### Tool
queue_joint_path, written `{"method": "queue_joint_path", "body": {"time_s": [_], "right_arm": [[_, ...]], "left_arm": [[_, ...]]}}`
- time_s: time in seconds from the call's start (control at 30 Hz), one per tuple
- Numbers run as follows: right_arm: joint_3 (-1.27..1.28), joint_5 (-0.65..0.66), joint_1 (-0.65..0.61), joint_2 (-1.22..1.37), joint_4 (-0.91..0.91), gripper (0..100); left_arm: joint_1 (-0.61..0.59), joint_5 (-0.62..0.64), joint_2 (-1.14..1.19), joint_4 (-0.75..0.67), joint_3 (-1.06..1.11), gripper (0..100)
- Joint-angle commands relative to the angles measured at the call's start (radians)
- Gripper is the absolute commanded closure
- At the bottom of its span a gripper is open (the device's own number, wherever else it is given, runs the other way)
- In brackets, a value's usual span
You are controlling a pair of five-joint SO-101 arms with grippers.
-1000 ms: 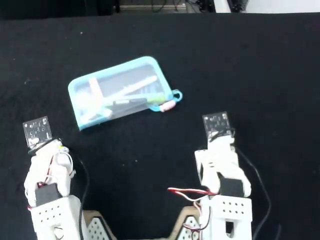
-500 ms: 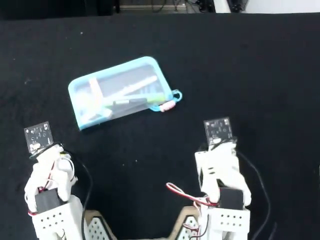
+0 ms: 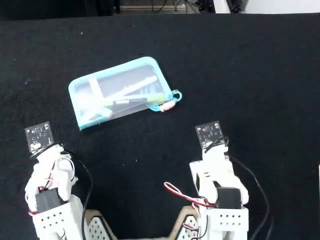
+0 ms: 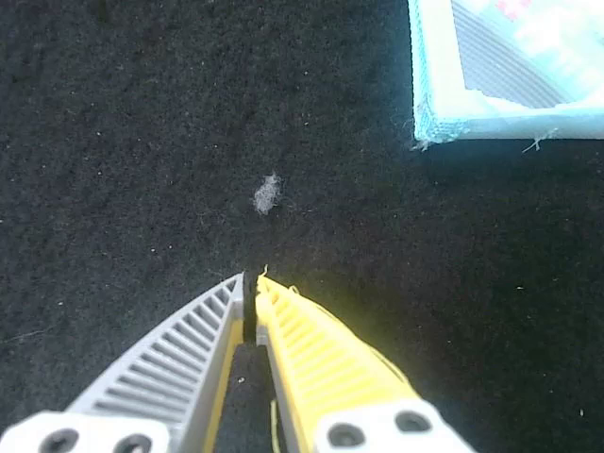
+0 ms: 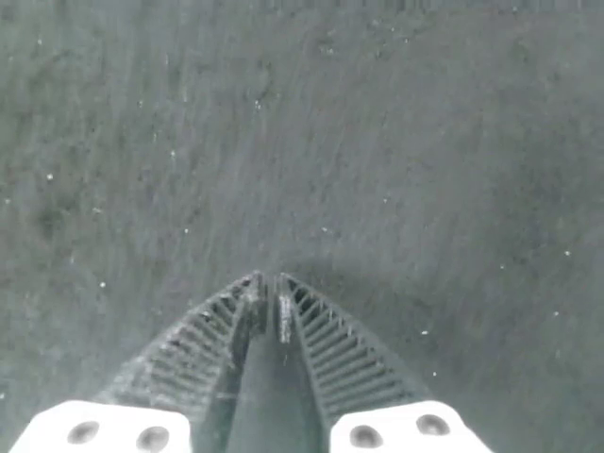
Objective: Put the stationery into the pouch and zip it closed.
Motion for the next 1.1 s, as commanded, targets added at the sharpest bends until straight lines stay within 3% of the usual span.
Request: {"method": "queue_joint_path", "body": {"time_s": [0.0,0.2,0.57,1.07], "right_arm": [[-0.001,-0.008,-0.011,-0.035,0.011,98.7],[-0.001,-0.008,-0.011,-0.035,0.011,98.7],[-0.001,-0.008,-0.012,-0.035,0.011,98.7],[-0.001,-0.008,-0.011,-0.035,0.011,98.7]], "left_arm": [[-0.004,0.008,-0.002,0.003,0.021,97],[0.005,0.008,-0.009,0.003,0.021,97],[0.321,0.008,-0.017,0.003,0.021,97],[0.335,0.008,-0.017,0.003,0.021,97]]}}
